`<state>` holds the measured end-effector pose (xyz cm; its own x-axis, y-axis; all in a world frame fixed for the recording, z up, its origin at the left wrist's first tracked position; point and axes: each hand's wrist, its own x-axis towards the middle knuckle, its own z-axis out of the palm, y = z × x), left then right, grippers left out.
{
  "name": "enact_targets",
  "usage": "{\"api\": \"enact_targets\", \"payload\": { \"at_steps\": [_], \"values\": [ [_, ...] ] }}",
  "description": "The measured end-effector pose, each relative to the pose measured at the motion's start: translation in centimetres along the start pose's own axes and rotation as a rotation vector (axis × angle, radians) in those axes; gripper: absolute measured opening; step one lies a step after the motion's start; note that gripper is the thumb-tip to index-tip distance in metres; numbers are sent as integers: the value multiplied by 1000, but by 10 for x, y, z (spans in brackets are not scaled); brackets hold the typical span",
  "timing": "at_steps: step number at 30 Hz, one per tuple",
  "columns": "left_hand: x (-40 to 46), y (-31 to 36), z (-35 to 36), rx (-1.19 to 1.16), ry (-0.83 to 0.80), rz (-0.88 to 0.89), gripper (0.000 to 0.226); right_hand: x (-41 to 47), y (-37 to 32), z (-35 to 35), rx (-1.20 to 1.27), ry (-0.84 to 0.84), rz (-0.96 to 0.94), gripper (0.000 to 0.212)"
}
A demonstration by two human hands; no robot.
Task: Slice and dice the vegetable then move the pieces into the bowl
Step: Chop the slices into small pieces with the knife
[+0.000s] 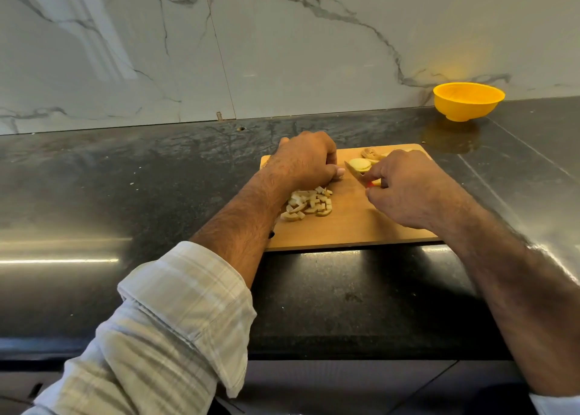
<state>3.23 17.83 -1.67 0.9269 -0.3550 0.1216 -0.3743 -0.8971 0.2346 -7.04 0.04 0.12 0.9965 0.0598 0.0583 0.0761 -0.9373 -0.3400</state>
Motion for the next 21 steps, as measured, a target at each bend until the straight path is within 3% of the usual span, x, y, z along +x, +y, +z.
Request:
{"api": "enact_targets", "payload": {
  "at_steps": [8, 21],
  "values": [
    [-4, -11, -6, -131, -52, -15, 9, -3, -11, 4, -34, 27, -57, 41],
    [1, 1, -6, -71, -1, -76, 2, -10, -40, 15, -227, -86, -38, 36]
  ]
}}
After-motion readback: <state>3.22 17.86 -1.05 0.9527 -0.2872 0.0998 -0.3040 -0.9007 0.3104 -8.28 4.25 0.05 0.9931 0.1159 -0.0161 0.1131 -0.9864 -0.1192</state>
